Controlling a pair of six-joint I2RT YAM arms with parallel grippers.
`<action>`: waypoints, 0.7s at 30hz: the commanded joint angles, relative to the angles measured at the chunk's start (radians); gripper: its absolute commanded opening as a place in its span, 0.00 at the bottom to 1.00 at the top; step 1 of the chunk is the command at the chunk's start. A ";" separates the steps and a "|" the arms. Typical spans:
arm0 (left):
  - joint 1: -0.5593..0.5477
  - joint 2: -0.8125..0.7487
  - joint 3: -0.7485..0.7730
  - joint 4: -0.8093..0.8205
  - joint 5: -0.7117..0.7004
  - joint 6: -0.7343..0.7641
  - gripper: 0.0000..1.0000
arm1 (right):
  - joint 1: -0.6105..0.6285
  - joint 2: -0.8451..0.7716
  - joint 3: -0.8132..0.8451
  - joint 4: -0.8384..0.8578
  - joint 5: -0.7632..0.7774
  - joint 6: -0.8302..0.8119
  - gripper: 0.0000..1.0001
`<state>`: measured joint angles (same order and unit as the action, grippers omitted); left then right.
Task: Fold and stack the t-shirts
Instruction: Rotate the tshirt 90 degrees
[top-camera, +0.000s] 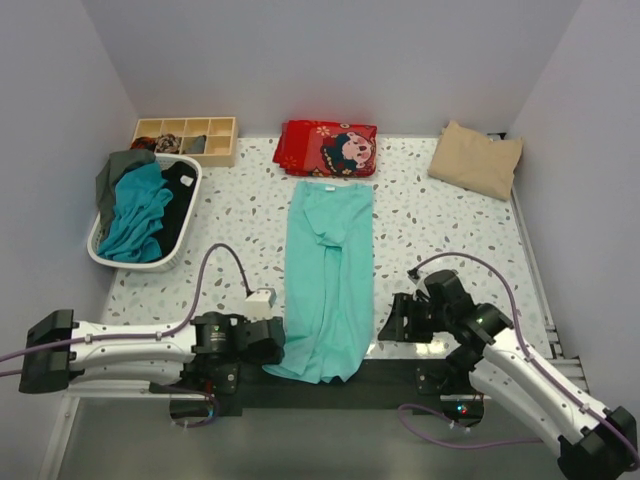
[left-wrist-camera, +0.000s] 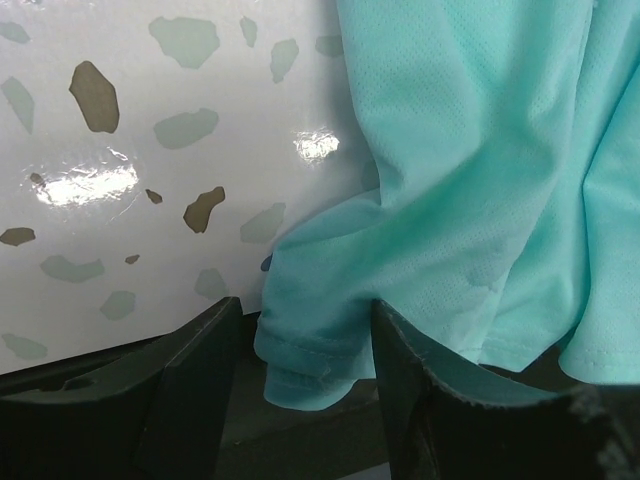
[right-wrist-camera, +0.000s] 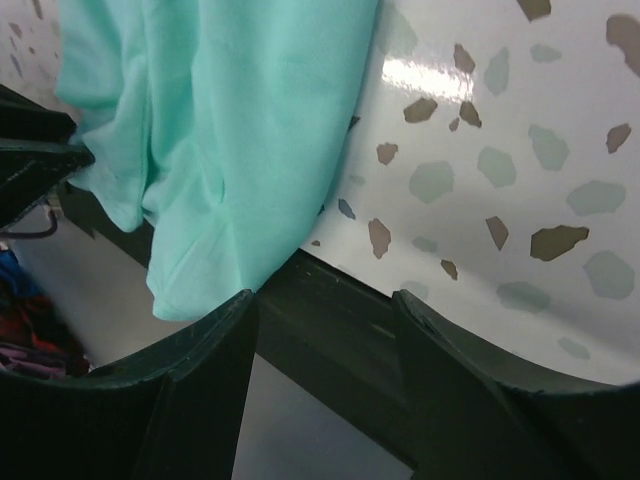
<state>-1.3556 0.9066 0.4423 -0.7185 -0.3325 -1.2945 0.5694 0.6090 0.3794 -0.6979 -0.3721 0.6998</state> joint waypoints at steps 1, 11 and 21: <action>-0.004 0.029 -0.030 0.095 0.000 -0.006 0.60 | 0.015 0.067 -0.048 0.026 -0.085 0.012 0.59; -0.004 0.107 -0.022 0.221 0.007 0.000 0.61 | 0.099 0.241 -0.085 0.311 -0.113 0.076 0.60; -0.004 0.092 -0.014 0.222 0.009 0.001 0.56 | 0.201 0.385 -0.042 0.423 -0.073 0.101 0.46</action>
<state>-1.3556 1.0042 0.4191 -0.5110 -0.3275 -1.2934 0.7315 0.9607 0.3054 -0.3561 -0.4614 0.7750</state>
